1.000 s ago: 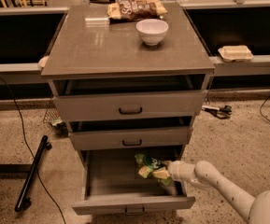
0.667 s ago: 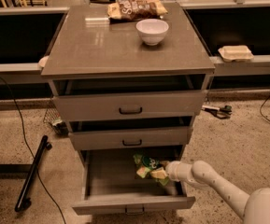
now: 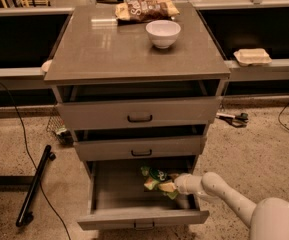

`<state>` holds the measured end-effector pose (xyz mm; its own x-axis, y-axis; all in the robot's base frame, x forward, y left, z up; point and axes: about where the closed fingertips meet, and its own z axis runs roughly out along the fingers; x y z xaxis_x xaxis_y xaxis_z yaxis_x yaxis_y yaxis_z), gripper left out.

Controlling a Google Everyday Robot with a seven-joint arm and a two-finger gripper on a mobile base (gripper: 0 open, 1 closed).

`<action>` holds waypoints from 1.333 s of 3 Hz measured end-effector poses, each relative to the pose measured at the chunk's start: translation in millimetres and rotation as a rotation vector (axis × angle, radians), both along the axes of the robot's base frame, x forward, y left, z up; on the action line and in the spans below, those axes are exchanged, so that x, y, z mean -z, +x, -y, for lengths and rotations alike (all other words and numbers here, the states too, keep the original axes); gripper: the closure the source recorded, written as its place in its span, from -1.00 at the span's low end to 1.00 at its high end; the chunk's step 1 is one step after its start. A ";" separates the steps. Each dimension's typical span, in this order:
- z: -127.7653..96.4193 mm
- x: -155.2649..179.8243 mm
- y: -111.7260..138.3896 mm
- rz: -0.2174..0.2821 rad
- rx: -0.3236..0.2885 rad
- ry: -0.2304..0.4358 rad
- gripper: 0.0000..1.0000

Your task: Place green rice chip bag into bottom drawer

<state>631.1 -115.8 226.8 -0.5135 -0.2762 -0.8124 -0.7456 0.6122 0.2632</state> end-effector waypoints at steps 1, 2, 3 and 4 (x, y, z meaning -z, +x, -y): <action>-4.6 6.5 0.4 -0.022 -0.007 0.015 -0.44; -3.8 8.3 0.6 -0.036 -0.005 0.058 -0.90; 11.8 -9.7 -0.2 -0.021 0.020 0.119 -1.00; 38.9 -34.6 -6.6 -0.015 0.049 0.137 -1.00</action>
Offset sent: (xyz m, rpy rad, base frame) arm 0.0024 -0.0039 -0.0079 0.1126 0.0500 -0.0022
